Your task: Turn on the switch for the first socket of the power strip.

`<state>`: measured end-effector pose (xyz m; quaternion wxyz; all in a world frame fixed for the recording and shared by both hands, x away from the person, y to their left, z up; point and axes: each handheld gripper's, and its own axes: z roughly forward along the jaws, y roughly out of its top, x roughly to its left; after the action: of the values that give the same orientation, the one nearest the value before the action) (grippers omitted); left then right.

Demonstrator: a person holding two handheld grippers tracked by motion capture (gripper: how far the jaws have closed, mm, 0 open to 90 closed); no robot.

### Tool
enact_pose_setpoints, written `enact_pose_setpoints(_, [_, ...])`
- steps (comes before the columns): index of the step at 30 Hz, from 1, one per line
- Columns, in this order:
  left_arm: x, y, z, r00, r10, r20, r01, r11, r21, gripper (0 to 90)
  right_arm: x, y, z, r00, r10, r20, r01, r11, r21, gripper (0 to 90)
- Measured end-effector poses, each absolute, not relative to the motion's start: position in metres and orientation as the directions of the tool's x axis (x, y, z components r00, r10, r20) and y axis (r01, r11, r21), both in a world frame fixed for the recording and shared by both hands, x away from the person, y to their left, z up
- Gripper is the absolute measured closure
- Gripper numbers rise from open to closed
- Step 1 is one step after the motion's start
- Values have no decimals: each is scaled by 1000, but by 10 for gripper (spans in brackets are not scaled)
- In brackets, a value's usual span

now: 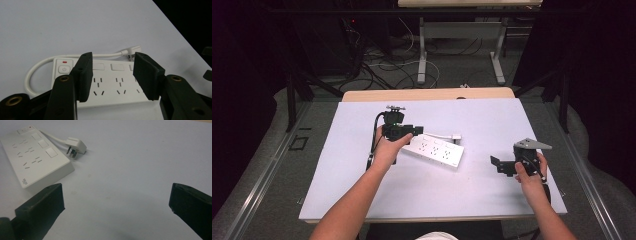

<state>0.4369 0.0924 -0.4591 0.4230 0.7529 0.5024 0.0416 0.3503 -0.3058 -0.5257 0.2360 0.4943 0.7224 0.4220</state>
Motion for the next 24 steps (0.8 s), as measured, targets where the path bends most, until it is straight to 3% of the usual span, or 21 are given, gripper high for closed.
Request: enact_pose_setpoints(24, [464,79,-479,434,828,-356,784,-152,602,569,351,-307,-526,-403,911,83,526,157,836,0])
